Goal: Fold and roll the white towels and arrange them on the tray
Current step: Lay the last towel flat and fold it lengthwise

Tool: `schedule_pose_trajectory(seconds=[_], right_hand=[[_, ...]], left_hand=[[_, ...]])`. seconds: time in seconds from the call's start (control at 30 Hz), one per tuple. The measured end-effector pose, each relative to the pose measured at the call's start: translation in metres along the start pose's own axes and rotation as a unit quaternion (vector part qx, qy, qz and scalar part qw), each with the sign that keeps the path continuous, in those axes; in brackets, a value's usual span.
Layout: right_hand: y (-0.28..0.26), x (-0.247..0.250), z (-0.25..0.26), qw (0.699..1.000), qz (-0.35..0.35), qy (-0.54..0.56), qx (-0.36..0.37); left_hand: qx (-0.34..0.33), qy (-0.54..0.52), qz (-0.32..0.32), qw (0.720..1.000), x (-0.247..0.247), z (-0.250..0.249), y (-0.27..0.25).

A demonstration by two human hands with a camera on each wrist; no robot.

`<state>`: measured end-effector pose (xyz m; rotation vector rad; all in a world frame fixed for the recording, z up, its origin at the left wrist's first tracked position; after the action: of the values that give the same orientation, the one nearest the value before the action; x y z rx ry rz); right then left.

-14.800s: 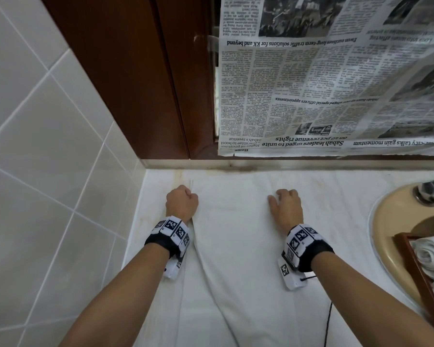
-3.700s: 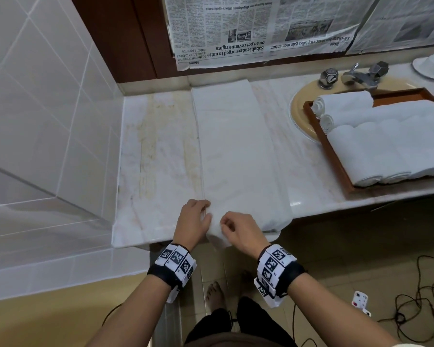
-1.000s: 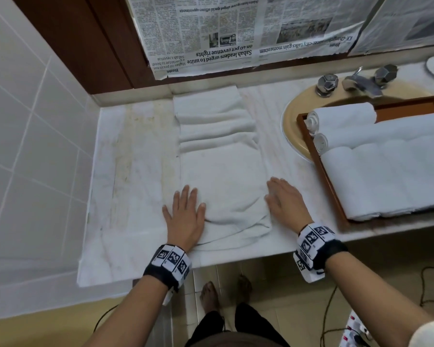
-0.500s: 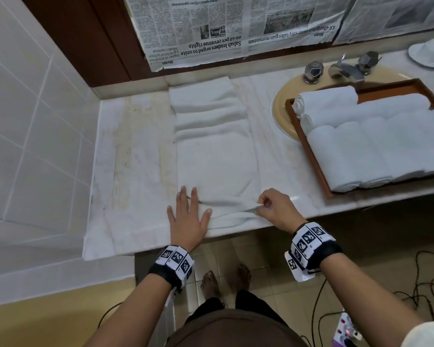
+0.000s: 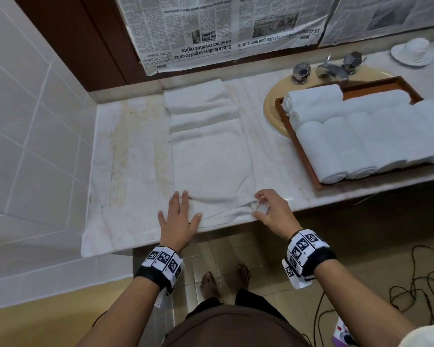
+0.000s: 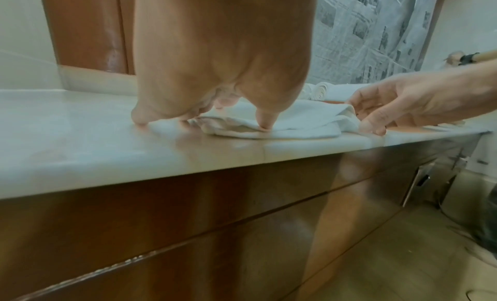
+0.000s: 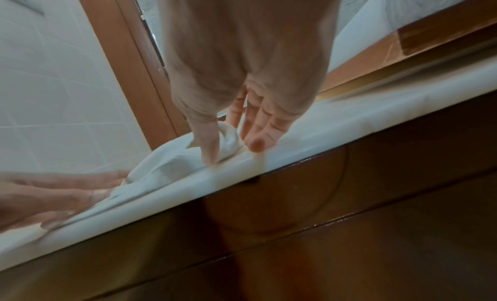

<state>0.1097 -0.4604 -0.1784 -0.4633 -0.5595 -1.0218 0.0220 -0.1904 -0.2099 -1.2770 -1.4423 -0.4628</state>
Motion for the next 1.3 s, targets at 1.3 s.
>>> schedule_pose_trajectory(seconds=[1.3], right_hand=[[-0.022,-0.001,-0.007,0.993,0.002,0.091,-0.081]], left_hand=[[-0.119,-0.112,0.002,0.987,0.036,0.001,-0.014]])
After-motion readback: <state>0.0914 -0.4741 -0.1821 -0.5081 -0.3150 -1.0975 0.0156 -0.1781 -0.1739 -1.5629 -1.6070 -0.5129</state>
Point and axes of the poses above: each hand's wrist, its own y-axis towards the middle knuckle, its own x-axis out of the back of the hand, z = x × y, the point moved 8 cm from there along y, towards the middle knuckle, and after that the axes turned 6 degrees about x, right-handed, at the moved point
